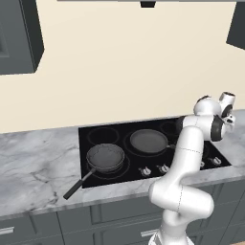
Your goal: Place both pans onto different burners. Then place the garlic and the chicken drumstick on different pans.
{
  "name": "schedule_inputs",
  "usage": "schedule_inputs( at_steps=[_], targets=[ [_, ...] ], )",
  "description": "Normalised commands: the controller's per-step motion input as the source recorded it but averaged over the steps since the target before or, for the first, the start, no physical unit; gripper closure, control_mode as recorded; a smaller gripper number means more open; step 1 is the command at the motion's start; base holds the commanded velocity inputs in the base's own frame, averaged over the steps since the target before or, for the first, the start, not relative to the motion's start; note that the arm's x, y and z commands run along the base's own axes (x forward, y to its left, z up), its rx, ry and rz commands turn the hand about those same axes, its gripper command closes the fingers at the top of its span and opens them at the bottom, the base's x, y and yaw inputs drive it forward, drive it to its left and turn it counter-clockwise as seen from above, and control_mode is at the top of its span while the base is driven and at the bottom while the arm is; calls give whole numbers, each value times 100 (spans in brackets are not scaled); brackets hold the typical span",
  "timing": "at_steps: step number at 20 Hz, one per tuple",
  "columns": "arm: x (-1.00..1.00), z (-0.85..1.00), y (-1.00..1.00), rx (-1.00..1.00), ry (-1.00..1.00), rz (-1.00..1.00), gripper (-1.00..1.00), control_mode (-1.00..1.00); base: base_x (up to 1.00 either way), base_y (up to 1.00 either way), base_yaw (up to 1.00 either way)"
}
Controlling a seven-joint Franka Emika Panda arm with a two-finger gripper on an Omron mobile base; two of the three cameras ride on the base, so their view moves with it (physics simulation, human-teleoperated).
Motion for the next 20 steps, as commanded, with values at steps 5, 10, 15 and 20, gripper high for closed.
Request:
schedule_inputs(
  at_steps=[5,10,15,20],
  targets=[
    [-10,47,2,0,1,0,100,-100,0,0,0],
    [-36,31,30,0,0,2,100,-100,0,0,0],
    [-15,25,68,0,0,8,100,-100,0,0,0],
    [-43,31,76,0,0,10,100,-100,0,0,0]
  ],
)
